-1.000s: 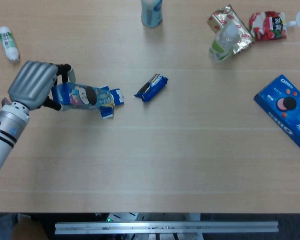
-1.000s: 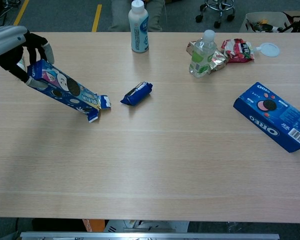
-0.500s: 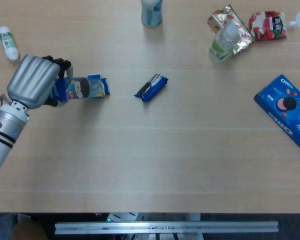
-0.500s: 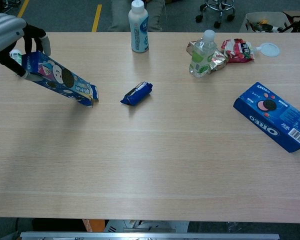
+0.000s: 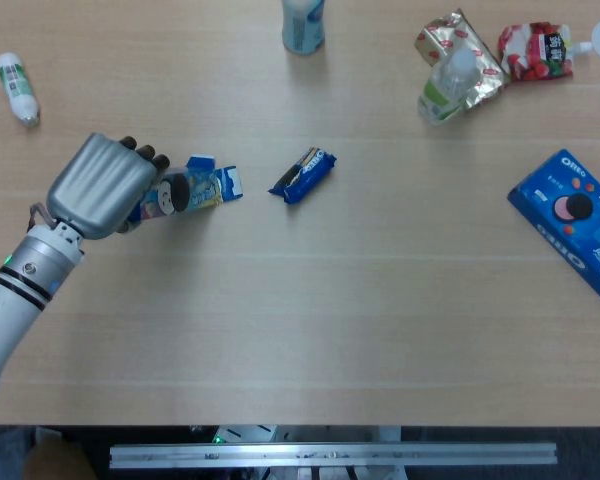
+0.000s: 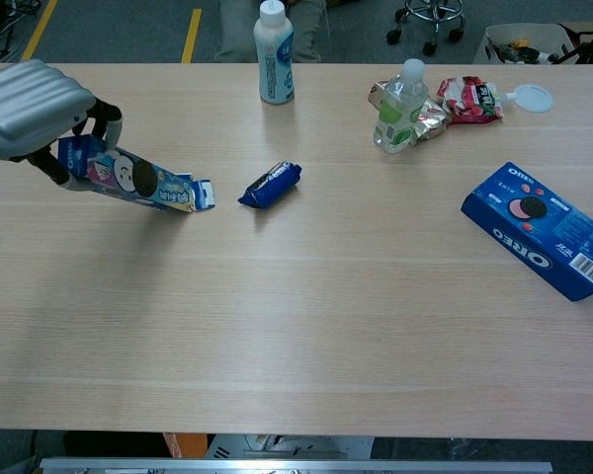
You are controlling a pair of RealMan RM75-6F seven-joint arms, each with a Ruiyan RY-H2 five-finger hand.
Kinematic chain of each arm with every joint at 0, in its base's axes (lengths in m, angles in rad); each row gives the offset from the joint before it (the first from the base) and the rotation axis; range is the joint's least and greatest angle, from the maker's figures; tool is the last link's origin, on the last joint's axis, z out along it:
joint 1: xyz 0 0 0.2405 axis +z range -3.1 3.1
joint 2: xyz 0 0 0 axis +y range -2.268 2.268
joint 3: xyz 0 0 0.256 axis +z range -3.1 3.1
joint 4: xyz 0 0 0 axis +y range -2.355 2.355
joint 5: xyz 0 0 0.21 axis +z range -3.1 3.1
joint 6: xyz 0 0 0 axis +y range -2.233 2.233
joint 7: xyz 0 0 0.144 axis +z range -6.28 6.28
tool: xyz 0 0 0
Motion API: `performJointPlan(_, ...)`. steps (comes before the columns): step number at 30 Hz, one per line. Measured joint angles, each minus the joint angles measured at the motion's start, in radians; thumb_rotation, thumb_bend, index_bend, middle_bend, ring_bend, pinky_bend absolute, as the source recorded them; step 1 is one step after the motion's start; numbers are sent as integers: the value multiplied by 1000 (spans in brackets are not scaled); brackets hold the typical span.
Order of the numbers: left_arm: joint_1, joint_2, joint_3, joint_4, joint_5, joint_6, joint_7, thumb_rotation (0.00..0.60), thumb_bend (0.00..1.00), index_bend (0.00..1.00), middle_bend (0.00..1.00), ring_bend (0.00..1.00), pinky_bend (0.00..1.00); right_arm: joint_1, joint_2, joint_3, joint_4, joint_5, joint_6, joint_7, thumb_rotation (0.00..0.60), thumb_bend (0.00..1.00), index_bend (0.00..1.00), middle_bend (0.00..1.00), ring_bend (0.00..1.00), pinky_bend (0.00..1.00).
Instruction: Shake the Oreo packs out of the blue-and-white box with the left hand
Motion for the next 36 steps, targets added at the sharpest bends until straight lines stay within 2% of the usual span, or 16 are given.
performJointPlan(10,23,32,-63,11,1,75,-139,600,112,497,571,495,755,2,-3,-1,0,-3,-3,-4,600,333,407,443,457,456)
performJointPlan(19,38,76,-90,-1,4,69,-318,600,113,495,571,495,755,3,0,-1,-9,-5,-2,-13,600,333,407,443,458,456)
performJointPlan(27,52,74,-121,40,9,125,-319,600,113,495,567,494,753,3,2,-2,-15,-6,-3,-19,600,333,408,443,457,456)
performJointPlan(36,62,82,-137,49,-8,126,-359,600,113,496,565,493,752,9,1,-2,-21,-7,-11,-29,600,333,408,443,458,456)
